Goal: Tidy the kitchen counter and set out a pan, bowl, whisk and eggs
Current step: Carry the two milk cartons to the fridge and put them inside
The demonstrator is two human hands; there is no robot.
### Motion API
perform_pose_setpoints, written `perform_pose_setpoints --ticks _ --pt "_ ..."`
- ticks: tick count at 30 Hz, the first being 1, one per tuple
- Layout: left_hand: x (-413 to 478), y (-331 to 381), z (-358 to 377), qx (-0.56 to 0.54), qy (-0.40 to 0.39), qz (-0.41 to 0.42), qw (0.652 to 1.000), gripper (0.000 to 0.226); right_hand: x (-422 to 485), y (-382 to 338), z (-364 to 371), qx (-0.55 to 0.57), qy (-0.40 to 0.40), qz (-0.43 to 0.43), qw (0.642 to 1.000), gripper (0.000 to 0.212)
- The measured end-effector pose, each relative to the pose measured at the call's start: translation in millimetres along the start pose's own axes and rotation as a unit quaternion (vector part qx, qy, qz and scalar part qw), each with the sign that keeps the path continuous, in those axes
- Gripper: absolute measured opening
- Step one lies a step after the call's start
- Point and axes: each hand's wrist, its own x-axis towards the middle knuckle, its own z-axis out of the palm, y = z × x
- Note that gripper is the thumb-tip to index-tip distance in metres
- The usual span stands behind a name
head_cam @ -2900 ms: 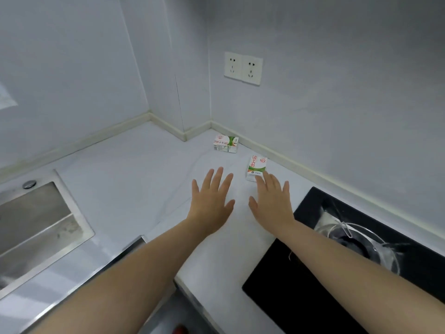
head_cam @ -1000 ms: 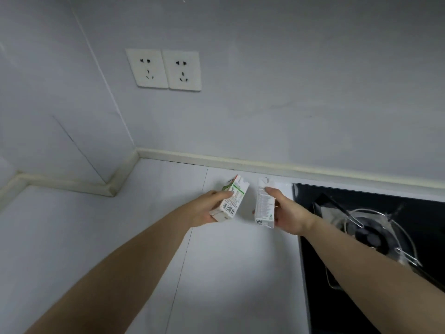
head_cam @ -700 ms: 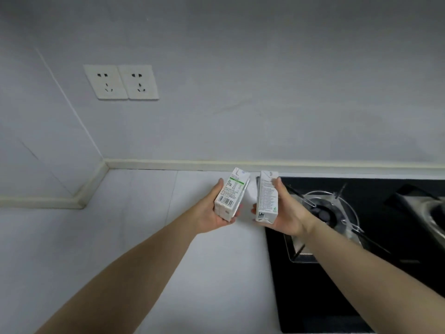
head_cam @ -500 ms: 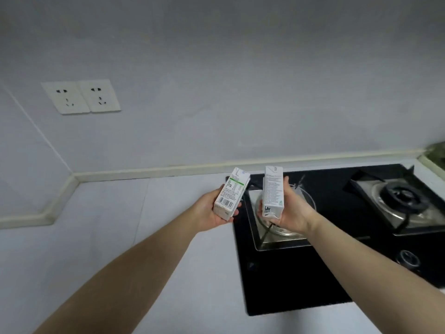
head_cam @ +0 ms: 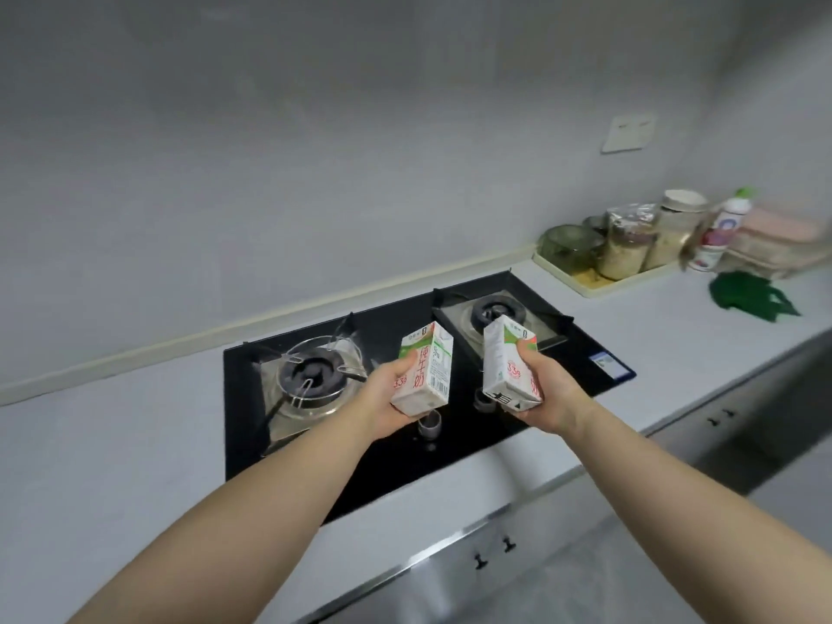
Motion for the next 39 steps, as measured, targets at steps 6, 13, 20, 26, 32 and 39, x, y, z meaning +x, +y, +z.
perform_pose_setpoints --ticks 6,13,20,26,32,39 --pt "31.4 -64.9 107.7 0.031 -0.029 -0.037 0.998 0.02 -33.5 -37.5 -108.1 0.011 0.072 -0.018 0.997 0.021" --pt "69.6 -102.8 194.6 0.127 -0.045 -0.053 0.989 0.015 -45.5 -67.6 -188.8 0.016 0.119 -0.051 0.991 0.015" --pt "131.3 -126.6 260.8 0.225 -0.098 -0.053 0.968 0.016 -29.3 -103.1 -249.5 -0.014 0.159 -0.06 0.985 0.016" --pt "223.9 -131.4 318.8 0.222 -0.121 -0.081 0.964 0.015 25.1 -165.7 -299.9 -0.018 0.2 -0.062 0.978 0.014" --pt "321.6 -120.6 385.2 0.231 -0.132 -0.117 0.957 0.017 90.2 -245.6 -346.0 -0.055 0.242 -0.035 0.968 0.018" --pt "392.0 -137.2 427.8 0.26 -0.1 -0.125 0.952 0.023 141.4 -288.5 -393.5 -0.106 0.276 0.007 0.955 0.02"
